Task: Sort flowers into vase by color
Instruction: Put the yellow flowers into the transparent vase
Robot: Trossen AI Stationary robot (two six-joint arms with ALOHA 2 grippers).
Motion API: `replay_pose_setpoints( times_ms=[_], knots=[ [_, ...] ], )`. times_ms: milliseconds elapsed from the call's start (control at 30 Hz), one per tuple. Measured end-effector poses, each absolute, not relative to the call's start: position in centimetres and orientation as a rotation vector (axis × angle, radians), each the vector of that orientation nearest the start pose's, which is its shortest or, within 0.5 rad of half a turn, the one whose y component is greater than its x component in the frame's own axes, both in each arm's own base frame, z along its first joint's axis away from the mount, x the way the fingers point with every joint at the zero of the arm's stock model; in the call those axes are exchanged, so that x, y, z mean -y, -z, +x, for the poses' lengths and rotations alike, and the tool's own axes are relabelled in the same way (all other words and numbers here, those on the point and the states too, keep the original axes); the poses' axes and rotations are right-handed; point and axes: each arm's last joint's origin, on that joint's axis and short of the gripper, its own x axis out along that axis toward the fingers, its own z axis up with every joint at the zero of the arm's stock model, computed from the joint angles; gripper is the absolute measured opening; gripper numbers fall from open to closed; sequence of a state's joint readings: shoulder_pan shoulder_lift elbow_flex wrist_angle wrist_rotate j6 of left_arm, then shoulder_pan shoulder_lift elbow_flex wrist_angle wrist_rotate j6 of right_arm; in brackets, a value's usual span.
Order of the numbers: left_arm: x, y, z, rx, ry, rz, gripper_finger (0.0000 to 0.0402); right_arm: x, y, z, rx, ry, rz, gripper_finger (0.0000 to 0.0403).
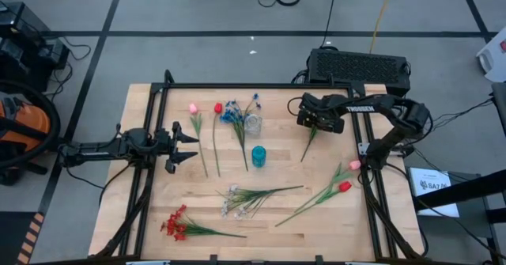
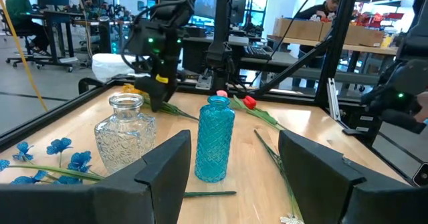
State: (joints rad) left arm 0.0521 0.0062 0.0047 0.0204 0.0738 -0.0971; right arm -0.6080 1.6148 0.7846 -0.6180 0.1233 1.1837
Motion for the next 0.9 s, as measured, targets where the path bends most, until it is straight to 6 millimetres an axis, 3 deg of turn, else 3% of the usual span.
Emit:
replay_pose_setpoints(
  times_ms=[233,333,467,600,700,900],
  knots=[
    [-0.3,-16.7,9.8,0.018,0.023,-0.096,0.0234,15.8,-12.9,20.1,-0.958,1.372,1.178,0.0181],
    [-0.3,-16.7,9.8,0.018,0.023,-0.096,0.0234,16.3,-12.9,19.9,-0.993,1.317,1.11,0.0129],
    [-0.3,-16.7,9.8,0.018,0.023,-0.096,0.0234,16.6,-12.9,20.1,-1.042,1.197,1.017,0.0031],
    [-0.3,-16.6,9.8,0.017,0.023,-0.096,0.0234,16.6,-13.4,20.2,-1.021,1.146,1.021,0.0016],
    [-0.3,-16.7,9.8,0.018,0.023,-0.096,0.0234,16.4,-14.6,20.6,-0.937,1.098,1.006,0.001],
    [-0.3,-16.7,9.8,0.018,0.023,-0.096,0.0234,14.8,-20.1,20.8,-0.642,0.996,0.976,0.0005]
  ],
)
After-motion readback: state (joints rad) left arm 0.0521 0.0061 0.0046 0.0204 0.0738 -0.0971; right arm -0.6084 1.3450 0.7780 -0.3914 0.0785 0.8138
